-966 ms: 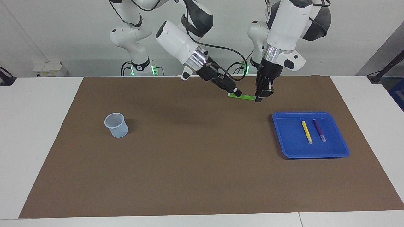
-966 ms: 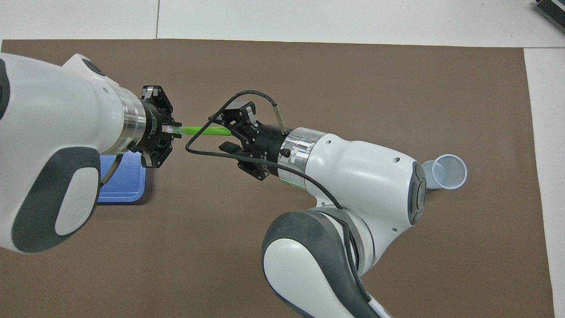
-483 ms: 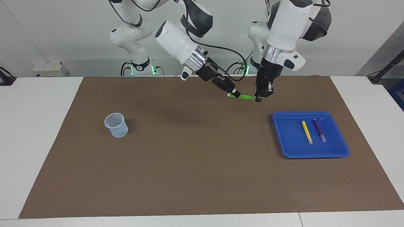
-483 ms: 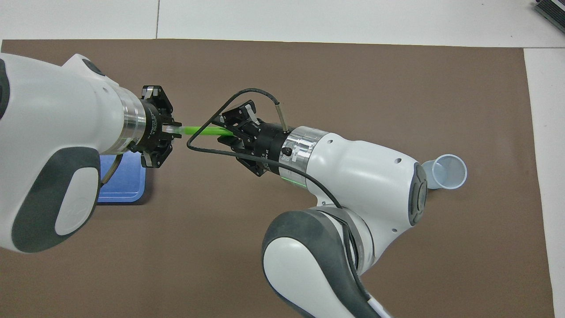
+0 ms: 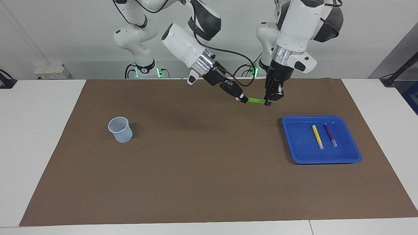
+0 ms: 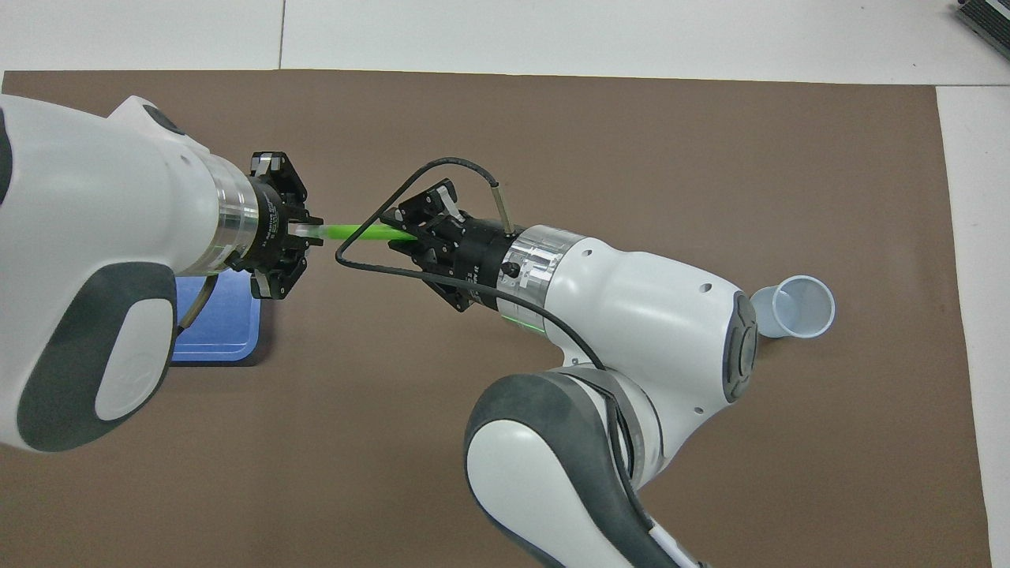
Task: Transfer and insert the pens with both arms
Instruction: 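Close the right gripper on the green pen and open the left gripper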
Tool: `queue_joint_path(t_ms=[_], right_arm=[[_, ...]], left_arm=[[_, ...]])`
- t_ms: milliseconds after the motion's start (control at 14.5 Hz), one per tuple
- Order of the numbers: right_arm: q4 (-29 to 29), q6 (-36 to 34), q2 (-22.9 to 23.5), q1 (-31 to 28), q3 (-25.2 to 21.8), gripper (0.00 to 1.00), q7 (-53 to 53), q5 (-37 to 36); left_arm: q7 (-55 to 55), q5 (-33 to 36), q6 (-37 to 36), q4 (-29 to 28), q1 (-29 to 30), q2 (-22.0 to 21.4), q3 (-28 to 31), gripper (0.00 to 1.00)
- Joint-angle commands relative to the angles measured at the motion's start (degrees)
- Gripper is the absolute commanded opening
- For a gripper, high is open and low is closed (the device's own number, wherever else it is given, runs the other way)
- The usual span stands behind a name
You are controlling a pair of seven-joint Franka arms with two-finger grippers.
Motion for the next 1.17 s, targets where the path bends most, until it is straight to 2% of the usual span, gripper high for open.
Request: queue_joint_path(t_ms=[0,345,552,621,966,1035,1104], right_arm=[[1.1,1.3,0.9,-0.3,0.3,0.23,-0.5,1.4],[1.3,1.3,0.8,0.1,0.3,0.23,-0.7,4.2],[1.4,1.3,0.8,0.1,0.3,0.03,-2.2,4.3],[1.3,1.3,0.8,0.1,0.3,0.00,-2.2,4.3],[1.4,1.3,0.8,-0.1,0.3,0.00,-3.5,4.3],[1.4,1.3,0.8,-0.1,0.3,0.00,-3.5,4.3],[1.4,1.3,0.8,-0.1,0.3,0.00,-3.5,4.3]], left_arm=[[-1.2,1.2,-0.9,-1.2,-1.0,-1.5,0.5,0.00],[-1.5,1.2,-0.8,-1.1,-1.0,-1.5,0.5,0.00],[-1.7,1.2,-0.9,-1.1,-1.0,-1.5,0.5,0.00],[-1.3,1.2,-0.8,-1.1,-1.0,-1.5,0.5,0.00],[-0.8,1.2,-0.8,-1.1,-1.0,-2.0,0.4,0.00],[-0.7,1.2,-0.8,-1.1,-1.0,-2.0,0.4,0.08],[-0.7,1.2,-0.8,-1.1,-1.0,-2.1,0.5,0.26]])
